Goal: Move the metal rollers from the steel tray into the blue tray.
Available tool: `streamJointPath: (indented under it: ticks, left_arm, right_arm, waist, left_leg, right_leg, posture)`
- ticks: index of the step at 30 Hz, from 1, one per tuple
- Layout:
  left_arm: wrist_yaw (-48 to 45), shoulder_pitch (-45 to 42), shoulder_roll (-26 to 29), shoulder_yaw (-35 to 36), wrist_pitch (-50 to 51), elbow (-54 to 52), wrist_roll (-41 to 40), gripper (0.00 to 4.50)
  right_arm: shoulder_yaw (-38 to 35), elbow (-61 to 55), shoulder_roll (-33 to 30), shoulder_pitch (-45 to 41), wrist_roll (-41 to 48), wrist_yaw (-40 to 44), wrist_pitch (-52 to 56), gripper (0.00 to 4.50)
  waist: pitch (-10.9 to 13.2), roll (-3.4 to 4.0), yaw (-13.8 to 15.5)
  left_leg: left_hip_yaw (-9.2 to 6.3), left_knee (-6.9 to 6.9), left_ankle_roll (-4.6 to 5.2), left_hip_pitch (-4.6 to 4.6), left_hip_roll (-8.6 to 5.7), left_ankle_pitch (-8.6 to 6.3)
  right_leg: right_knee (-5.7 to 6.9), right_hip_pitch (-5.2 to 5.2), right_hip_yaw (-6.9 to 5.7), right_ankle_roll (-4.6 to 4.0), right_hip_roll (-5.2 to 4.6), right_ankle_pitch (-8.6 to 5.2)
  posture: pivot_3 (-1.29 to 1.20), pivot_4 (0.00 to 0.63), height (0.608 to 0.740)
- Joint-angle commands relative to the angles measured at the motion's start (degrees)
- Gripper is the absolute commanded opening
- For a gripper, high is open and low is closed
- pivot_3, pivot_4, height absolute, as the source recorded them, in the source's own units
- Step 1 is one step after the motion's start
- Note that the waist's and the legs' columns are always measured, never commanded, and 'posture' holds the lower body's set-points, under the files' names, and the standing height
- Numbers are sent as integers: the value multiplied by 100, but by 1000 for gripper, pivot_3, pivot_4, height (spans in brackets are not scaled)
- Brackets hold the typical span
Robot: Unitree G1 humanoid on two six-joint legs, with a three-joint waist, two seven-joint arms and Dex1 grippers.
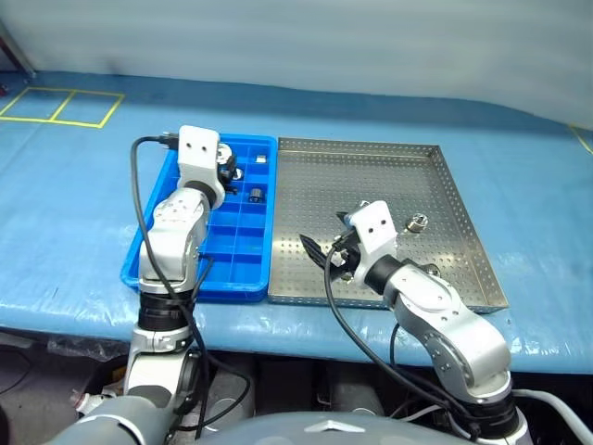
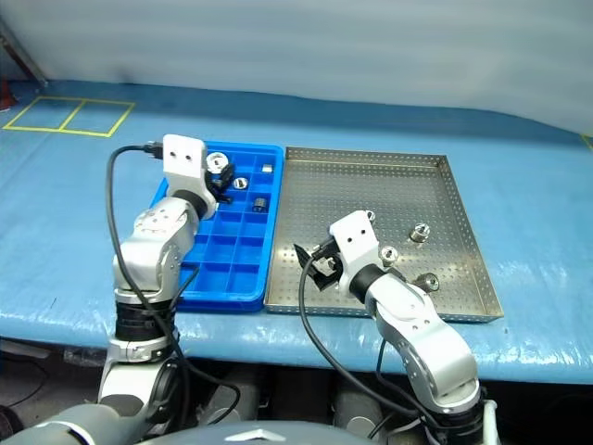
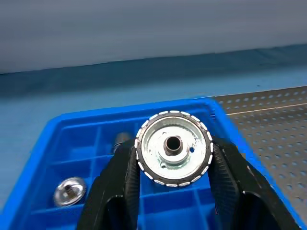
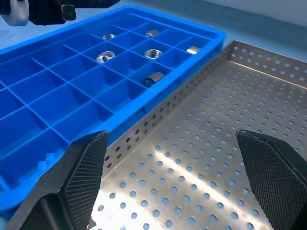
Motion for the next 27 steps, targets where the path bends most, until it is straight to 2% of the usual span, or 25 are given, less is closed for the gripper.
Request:
streamJointPath:
  ticks: [1,7,15,23,27]
  left_arm:
    - [455,203,7,27,172,-245,276,1697]
    - [971,616,-107,-68,335,-365,622,1697]
    - [1241,692,-368,69,568,-342,543,1697]
    - [1183,391,-385,-19,286,-251,441,4404]
    - [232,-44,-289,-599,-85,-82,26,4475]
  right_arm:
    - [89,42,-26,-132,-31,146,-191,4500]
    - [145,1,-25,48,-2,196,-137,4500]
    - [6,-208,53,471,55,76,-22,4500]
    - [-160,-392,71,703,44,-91,11,4500]
    - [-482,-644,15,955,52,-187,37,4500]
  waist:
    - [0,0,54]
    - [0,0,182]
    - [0,0,242]
    - [1,-1,231]
    - [1,-1,254]
  left_leg:
    - [1,0,0,0,0,0]
    - [-1,-1,-1,-5,2,0]
    - [-2,-1,-3,-6,4,-2]
    - [-1,-3,-4,-7,5,-2]
    - [-1,0,-5,-13,0,-3]
  right_leg:
    - [0,0,0,1,0,1]
    - [-1,-4,-7,0,1,0]
    - [-3,-5,-10,-1,-2,1]
    - [-3,-8,-10,-2,-2,0]
    - [-6,-7,-22,-2,-10,0]
  posture:
    - [227,150,740]
    - [237,150,740]
    - [226,150,740]
    - [191,150,740]
    - [150,150,740]
